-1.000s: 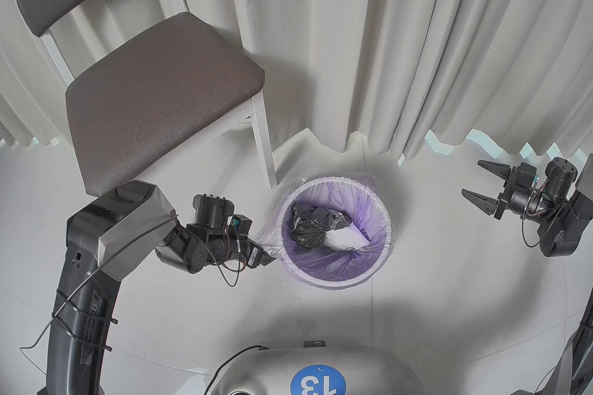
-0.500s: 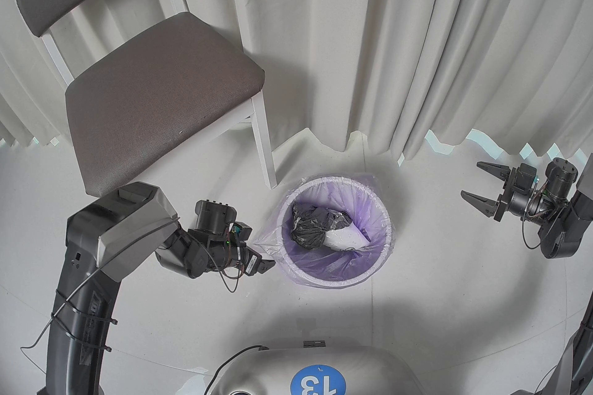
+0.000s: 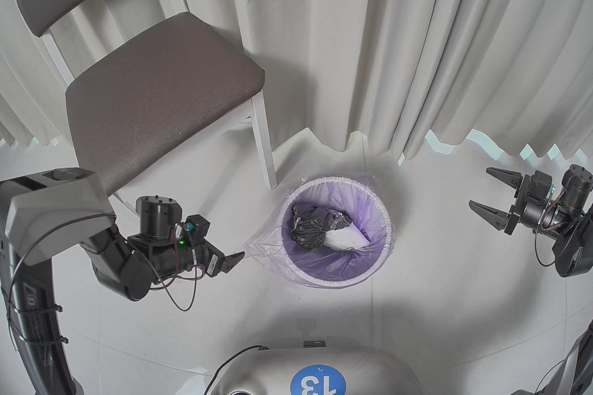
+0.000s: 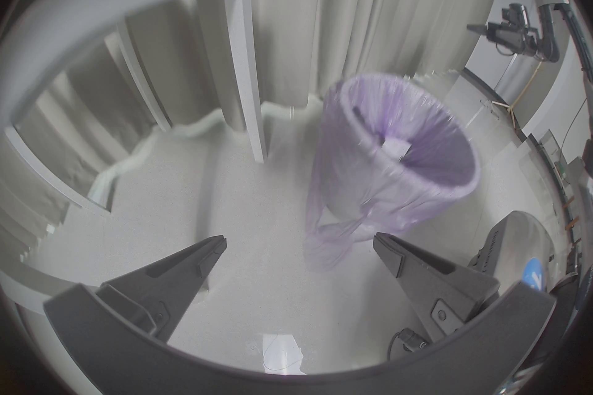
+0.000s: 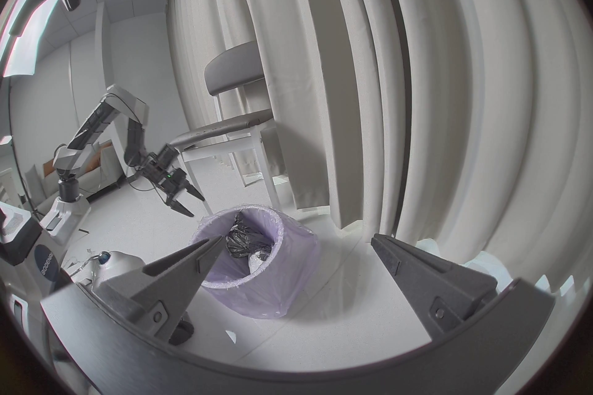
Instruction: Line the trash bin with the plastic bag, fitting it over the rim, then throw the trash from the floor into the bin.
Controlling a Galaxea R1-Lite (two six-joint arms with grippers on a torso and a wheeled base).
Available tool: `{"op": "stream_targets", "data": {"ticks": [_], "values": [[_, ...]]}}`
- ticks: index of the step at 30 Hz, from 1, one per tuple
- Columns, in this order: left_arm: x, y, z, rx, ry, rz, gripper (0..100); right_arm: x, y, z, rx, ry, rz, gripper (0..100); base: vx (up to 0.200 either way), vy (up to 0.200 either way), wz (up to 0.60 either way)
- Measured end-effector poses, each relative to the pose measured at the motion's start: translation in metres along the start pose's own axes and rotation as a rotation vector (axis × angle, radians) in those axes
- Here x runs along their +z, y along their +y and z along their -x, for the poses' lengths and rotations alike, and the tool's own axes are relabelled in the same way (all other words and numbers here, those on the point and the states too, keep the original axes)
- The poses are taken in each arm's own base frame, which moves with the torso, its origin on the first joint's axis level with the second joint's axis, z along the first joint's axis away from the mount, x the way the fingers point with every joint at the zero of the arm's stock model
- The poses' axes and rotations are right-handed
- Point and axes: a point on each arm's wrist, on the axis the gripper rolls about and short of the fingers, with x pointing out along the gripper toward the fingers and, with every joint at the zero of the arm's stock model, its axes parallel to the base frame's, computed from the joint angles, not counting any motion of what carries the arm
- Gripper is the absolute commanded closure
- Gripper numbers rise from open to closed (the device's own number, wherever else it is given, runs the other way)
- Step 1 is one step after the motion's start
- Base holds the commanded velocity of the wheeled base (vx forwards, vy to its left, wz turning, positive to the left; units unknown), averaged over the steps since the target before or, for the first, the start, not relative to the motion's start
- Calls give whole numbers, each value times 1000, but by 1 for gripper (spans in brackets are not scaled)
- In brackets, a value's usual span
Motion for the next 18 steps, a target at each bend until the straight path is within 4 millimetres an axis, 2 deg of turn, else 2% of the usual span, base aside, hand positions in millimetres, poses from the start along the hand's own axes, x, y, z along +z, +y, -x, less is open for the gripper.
{"op": "stream_targets", "data": {"ticks": [10, 18], "values": [[57, -34, 60, -22, -261, 39, 0, 27, 29, 21, -365, 30, 21, 0, 0, 0, 0], [90, -38, 112, 38, -431, 94, 0, 48, 55, 30, -619, -3, -32, 0, 0, 0, 0]]}}
